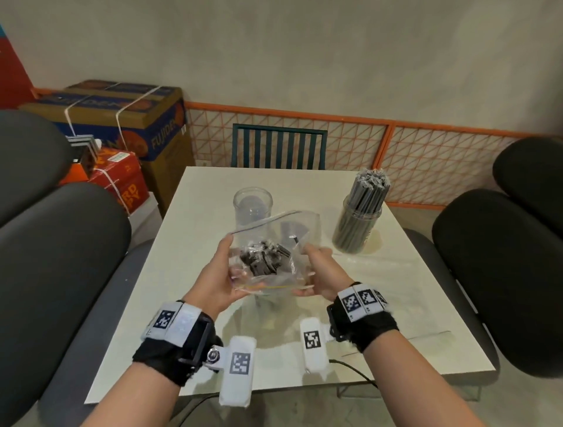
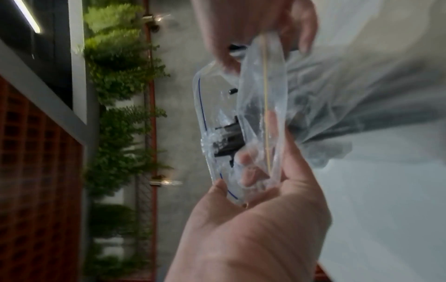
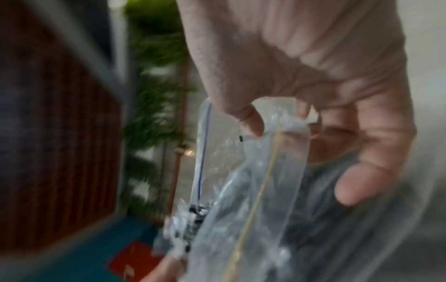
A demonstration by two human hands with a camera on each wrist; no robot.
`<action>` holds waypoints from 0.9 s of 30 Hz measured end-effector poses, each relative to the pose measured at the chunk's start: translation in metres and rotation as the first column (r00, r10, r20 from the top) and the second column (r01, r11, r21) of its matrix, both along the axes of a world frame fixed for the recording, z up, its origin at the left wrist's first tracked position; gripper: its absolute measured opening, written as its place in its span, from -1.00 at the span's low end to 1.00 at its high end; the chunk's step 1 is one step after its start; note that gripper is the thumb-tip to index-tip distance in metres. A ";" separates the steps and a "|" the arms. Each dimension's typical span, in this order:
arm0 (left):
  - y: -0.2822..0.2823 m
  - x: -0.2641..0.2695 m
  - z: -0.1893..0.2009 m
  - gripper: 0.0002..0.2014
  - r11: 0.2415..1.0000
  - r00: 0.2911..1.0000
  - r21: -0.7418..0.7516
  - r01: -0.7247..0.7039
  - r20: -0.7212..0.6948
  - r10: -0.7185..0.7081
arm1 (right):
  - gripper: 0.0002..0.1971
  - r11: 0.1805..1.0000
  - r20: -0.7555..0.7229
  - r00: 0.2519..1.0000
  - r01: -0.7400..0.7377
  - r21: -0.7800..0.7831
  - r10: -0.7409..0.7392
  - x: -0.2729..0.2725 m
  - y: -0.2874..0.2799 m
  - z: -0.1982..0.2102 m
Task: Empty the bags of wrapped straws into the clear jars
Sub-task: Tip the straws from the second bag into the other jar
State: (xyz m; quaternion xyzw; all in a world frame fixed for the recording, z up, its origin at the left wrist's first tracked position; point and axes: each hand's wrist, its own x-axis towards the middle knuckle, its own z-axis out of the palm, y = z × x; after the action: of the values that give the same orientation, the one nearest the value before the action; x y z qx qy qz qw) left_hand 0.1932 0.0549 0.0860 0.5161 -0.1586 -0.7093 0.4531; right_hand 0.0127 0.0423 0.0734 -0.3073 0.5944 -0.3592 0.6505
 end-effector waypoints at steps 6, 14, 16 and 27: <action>-0.006 0.002 0.002 -0.53 0.996 0.909 -0.059 0.066 0.416 -0.035 | -0.73 0.855 -0.548 0.812 -0.128 -0.503 -0.201 -0.003 -0.010 0.033; -0.018 0.004 -0.011 -0.67 0.999 0.999 0.015 0.038 -0.034 -0.037 | -0.82 0.992 -0.028 0.994 0.112 0.053 -0.110 -0.012 -0.038 0.003; -0.016 0.006 -0.012 -0.90 0.998 0.988 0.032 -0.058 -0.140 0.062 | -0.77 0.982 0.006 0.986 0.165 0.096 -0.166 -0.015 -0.051 -0.026; 0.002 0.010 -0.015 -0.81 0.968 0.813 0.204 -0.149 -0.532 0.237 | -0.04 0.988 -0.349 0.937 -0.069 -0.135 0.018 -0.002 -0.016 0.010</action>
State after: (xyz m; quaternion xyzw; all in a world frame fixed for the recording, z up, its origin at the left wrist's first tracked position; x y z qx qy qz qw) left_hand 0.2032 0.0572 0.0712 0.3359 0.0868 -0.7882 0.5084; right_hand 0.0108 0.0264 0.0831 -0.4256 0.6650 -0.3273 0.5192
